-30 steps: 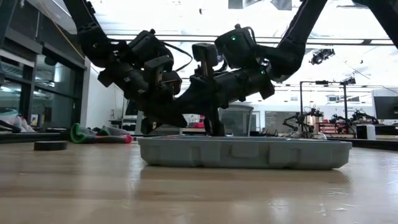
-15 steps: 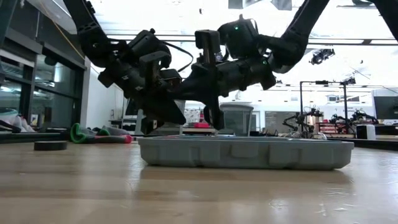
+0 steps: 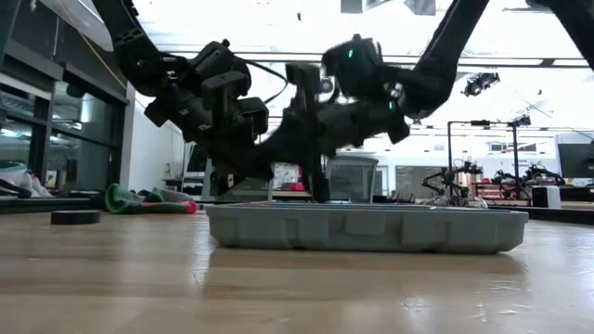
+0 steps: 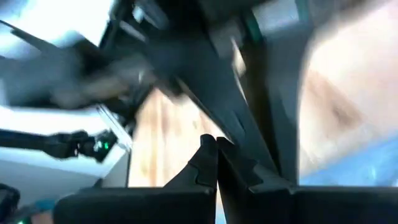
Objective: Prefit tool cases
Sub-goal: Put the hex key set into the gray prefit tool case
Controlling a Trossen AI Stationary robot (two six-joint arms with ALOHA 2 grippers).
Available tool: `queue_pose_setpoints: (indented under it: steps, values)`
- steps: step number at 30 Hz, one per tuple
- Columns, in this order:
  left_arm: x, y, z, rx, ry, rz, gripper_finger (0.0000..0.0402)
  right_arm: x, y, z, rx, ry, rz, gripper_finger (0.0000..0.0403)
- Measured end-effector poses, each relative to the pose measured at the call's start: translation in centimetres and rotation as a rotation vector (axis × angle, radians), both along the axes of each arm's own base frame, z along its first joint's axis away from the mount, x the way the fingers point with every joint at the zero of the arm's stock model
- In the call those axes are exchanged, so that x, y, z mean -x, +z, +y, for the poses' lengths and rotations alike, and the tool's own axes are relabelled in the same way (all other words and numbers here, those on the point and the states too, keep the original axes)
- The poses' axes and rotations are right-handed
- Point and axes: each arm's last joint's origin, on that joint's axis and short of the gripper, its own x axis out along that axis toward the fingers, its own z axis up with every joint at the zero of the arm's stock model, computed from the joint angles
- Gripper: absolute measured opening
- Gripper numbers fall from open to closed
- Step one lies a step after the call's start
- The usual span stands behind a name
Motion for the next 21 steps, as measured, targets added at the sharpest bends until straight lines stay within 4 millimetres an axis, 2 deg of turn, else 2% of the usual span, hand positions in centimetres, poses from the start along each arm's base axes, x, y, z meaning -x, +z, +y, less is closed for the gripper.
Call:
queue_pose_setpoints:
  steps: [3,8,14,21]
  values:
    - [0.1,0.0,-0.1,-0.002,-0.014,0.005,0.0000,-0.3,-1.2,0.1,-0.080,0.053,-0.010,0.0000]
    - [0.3,-0.3,-0.1,0.006,-0.020,0.016,0.0000,-0.2,-0.4,0.4,-0.120,0.063,-0.026,0.0000]
    - [0.2,-0.2,-0.1,0.005,-0.020,0.011,0.0000,0.0,2.1,0.7,-0.052,0.059,-0.085,0.0000]
    - [0.2,-0.3,0.0,-0.009,-0.003,0.014,0.0000,0.3,1.5,0.4,0.040,-0.019,-0.011,0.0000]
